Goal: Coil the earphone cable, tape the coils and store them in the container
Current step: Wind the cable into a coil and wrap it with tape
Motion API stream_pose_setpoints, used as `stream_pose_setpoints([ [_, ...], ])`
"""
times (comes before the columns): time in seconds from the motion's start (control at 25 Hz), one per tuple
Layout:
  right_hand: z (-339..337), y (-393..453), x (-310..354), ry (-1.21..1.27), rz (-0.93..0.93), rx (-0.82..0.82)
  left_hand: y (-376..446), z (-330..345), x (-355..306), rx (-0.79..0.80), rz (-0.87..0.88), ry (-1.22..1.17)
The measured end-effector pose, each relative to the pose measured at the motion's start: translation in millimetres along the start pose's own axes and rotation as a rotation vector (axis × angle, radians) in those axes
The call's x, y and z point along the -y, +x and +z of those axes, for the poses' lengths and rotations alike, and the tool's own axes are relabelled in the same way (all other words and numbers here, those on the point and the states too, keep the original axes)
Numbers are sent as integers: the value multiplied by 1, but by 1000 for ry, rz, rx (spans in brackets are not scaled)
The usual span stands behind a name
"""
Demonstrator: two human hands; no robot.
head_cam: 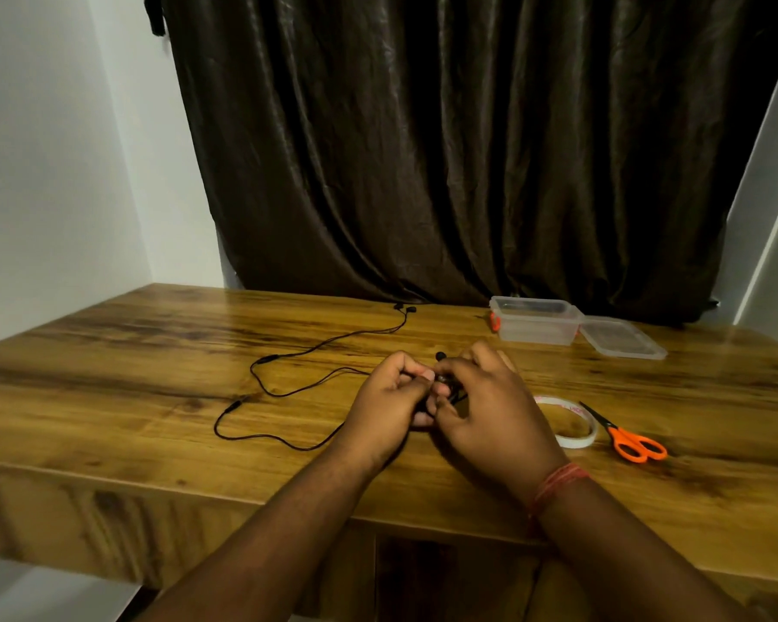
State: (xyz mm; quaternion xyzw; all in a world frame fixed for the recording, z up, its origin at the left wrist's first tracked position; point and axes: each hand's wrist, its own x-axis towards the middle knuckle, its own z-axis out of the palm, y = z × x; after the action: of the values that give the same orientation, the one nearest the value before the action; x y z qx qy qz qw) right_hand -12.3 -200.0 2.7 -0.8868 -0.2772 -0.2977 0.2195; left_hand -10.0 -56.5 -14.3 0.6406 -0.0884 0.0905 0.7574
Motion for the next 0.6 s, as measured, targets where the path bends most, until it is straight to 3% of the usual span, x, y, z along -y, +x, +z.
stream_pose_setpoints([
  [0.32, 4, 0, -3, 30, -114, -60, 4, -5, -1, -7, 4, -87],
  [0.6, 8, -6, -1, 145, -68, -71, 5, -8, -1, 11, 4, -155],
])
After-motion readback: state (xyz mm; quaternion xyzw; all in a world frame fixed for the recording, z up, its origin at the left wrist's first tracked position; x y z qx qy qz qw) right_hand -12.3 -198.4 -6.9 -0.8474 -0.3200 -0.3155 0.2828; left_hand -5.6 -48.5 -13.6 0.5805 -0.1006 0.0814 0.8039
